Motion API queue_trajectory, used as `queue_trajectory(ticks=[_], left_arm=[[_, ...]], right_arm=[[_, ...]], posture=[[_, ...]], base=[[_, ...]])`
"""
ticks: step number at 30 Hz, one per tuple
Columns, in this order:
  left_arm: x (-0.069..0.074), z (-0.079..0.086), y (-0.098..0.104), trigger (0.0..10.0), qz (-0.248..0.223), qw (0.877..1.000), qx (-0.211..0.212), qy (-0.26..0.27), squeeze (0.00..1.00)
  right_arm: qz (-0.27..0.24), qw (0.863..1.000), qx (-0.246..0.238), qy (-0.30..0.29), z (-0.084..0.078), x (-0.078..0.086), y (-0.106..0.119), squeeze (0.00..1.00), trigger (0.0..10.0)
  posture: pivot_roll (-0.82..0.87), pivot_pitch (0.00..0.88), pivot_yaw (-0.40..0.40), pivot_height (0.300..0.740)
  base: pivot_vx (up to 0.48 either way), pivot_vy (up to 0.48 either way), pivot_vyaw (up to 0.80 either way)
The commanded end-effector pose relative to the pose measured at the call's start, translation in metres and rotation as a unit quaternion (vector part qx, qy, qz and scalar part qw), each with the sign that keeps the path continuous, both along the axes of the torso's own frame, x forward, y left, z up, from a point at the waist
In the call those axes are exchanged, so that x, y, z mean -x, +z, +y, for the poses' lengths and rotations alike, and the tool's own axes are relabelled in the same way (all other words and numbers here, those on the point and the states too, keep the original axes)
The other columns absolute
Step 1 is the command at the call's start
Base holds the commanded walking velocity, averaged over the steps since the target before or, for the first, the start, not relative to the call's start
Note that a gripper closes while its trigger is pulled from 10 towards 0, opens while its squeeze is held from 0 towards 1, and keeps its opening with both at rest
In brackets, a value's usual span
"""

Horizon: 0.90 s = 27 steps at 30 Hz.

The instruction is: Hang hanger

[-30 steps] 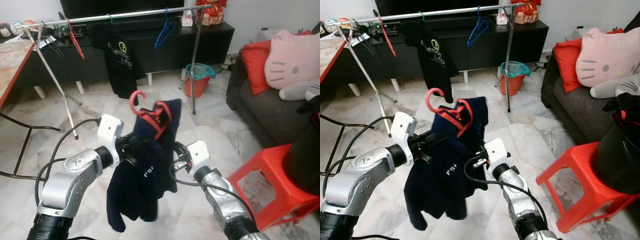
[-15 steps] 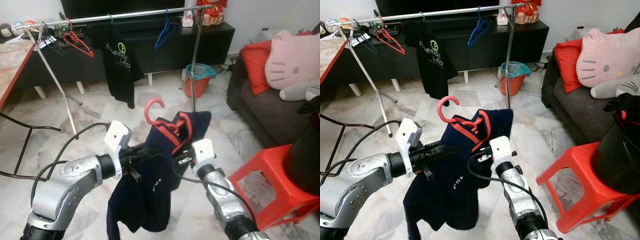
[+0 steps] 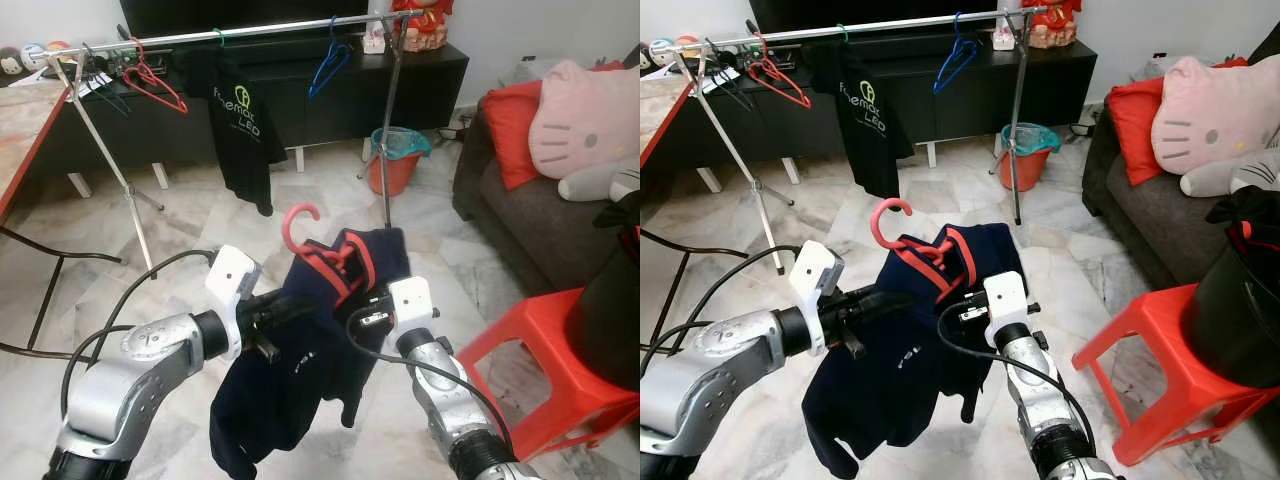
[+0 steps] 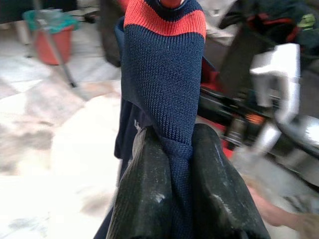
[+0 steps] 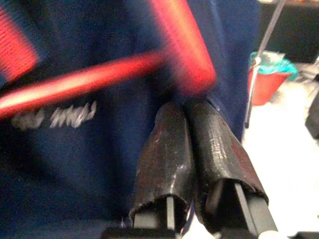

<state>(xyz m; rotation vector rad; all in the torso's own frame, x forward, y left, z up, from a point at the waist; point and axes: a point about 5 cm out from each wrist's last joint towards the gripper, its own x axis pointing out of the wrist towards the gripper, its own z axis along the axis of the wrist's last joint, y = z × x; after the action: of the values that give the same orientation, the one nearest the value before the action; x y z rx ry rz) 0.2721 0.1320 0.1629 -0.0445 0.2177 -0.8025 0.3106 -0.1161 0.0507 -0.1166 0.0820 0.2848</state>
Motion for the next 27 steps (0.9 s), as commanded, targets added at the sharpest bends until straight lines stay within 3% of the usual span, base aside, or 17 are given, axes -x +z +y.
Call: queue_trajectory(ticks=[1,13,27], left_arm=[[-0.008,0.006,0.009,10.0,-0.026,0.999,0.002,0.029,0.00],[-0.015,0.007,0.011,10.0,-0.034,0.998,0.007,0.054,0.00],[-0.002,-0.011,0.016,10.0,-0.041,0.998,0.028,-0.032,0.00]], right_arm=[[0.004,1.000,-0.004,0.008,0.003,0.002,-0.001,1.00,10.0],[0.007,1.000,-0.003,0.002,0.002,0.002,-0.002,1.00,10.0],[-0.001,1.000,-0.006,-0.008,0.000,0.001,-0.001,1.00,10.0]], posture=[[0.01,0.044,0.009,0.740],[0.01,0.046,0.010,0.740],[0.01,0.052,0.014,0.740]], base=[[0.000,0.000,0.00],[0.000,0.000,0.00],[0.000,0.000,0.00]])
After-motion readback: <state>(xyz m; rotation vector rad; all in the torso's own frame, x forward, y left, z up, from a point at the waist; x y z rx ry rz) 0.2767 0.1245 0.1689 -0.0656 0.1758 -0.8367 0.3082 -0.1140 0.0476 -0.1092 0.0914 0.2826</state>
